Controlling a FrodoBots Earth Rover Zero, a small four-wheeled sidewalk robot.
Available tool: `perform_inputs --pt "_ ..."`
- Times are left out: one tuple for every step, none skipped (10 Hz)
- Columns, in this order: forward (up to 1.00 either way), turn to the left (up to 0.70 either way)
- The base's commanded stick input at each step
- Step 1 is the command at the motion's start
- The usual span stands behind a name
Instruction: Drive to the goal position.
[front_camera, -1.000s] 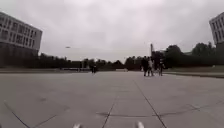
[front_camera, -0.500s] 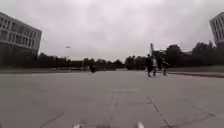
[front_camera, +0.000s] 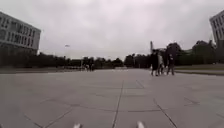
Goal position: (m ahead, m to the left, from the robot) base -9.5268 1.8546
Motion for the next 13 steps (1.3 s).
perform_inputs --pt "0.70 0.00" --pt "0.70 0.00" --pt "0.70 0.00" --pt "0.70 0.00" --pt "0.70 0.00" --pt "0.70 0.00" --pt "0.70 0.00" --pt "0.70 0.00" --pt "0.70 0.00" --pt "0.70 0.00" --pt "0.70 0.00" --pt "0.70 0.00" --pt "0.70 0.00"
